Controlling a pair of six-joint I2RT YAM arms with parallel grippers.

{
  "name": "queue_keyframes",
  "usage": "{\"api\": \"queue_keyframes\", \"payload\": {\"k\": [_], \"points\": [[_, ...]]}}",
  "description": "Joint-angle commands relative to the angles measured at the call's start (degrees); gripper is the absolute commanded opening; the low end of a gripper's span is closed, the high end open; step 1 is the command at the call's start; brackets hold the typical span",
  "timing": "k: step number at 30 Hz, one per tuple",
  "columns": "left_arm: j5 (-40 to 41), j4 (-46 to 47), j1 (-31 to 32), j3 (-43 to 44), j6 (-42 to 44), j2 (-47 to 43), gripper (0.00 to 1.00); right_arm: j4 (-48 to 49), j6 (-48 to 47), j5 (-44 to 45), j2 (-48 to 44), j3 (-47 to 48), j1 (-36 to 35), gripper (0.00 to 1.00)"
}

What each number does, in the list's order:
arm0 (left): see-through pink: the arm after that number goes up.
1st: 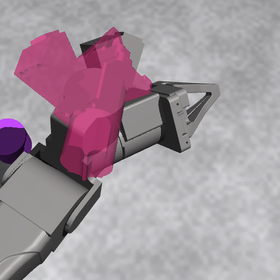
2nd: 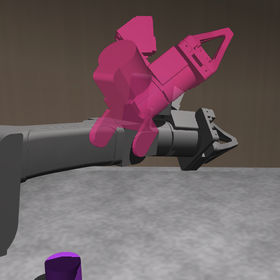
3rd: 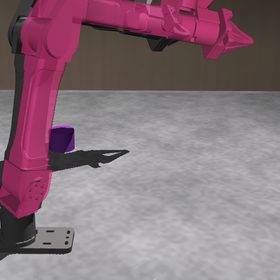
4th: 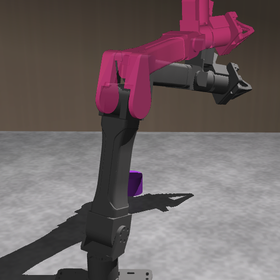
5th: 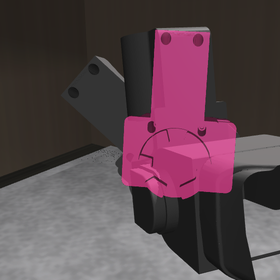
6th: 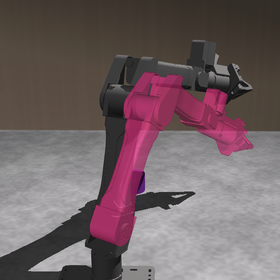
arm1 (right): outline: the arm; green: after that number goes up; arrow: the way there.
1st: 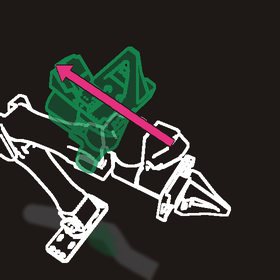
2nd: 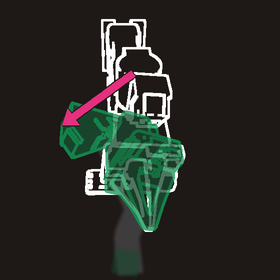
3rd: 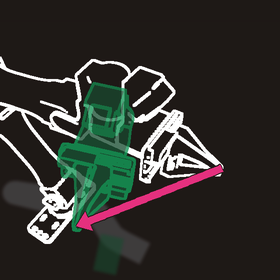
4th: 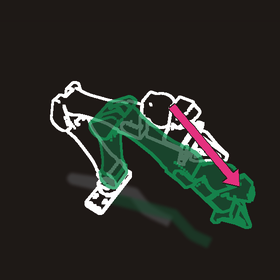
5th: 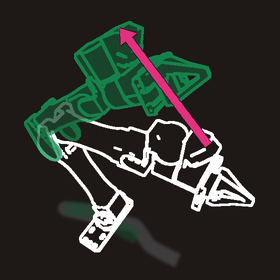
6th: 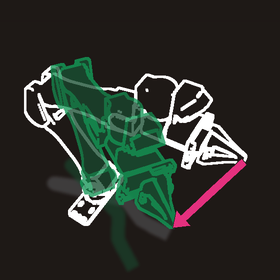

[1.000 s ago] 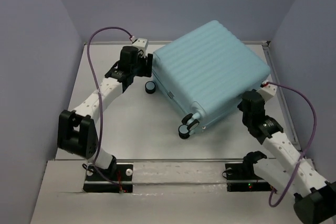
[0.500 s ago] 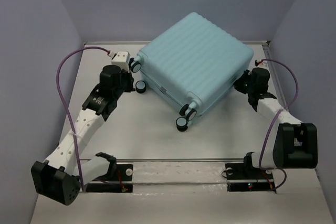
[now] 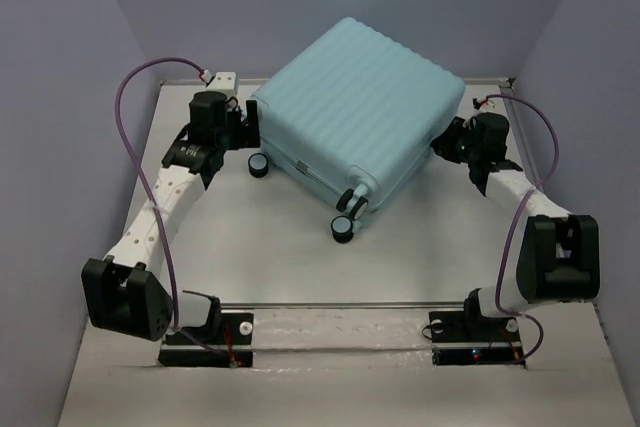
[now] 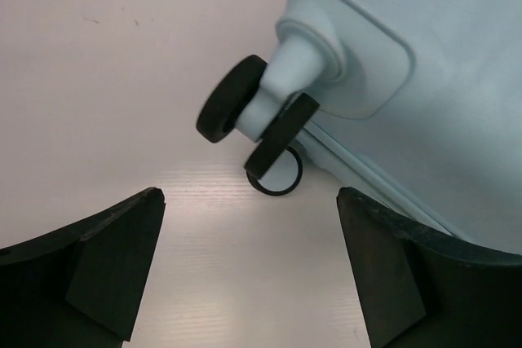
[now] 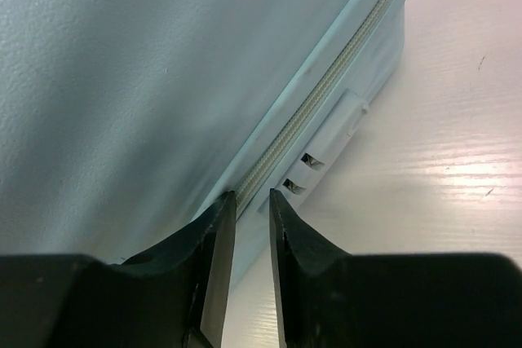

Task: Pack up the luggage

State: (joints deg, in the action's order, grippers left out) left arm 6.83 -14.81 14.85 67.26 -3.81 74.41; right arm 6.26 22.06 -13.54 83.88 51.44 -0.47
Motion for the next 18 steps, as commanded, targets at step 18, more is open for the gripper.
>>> {"api": "queue_keyframes", "payload": {"k": [18], "points": [[-12.5,3.5,-3.5,14.7,14.0,18.1,0.89,6.9,0.3,-11.0,-2.6,2.2,-1.9,0.45]]}}
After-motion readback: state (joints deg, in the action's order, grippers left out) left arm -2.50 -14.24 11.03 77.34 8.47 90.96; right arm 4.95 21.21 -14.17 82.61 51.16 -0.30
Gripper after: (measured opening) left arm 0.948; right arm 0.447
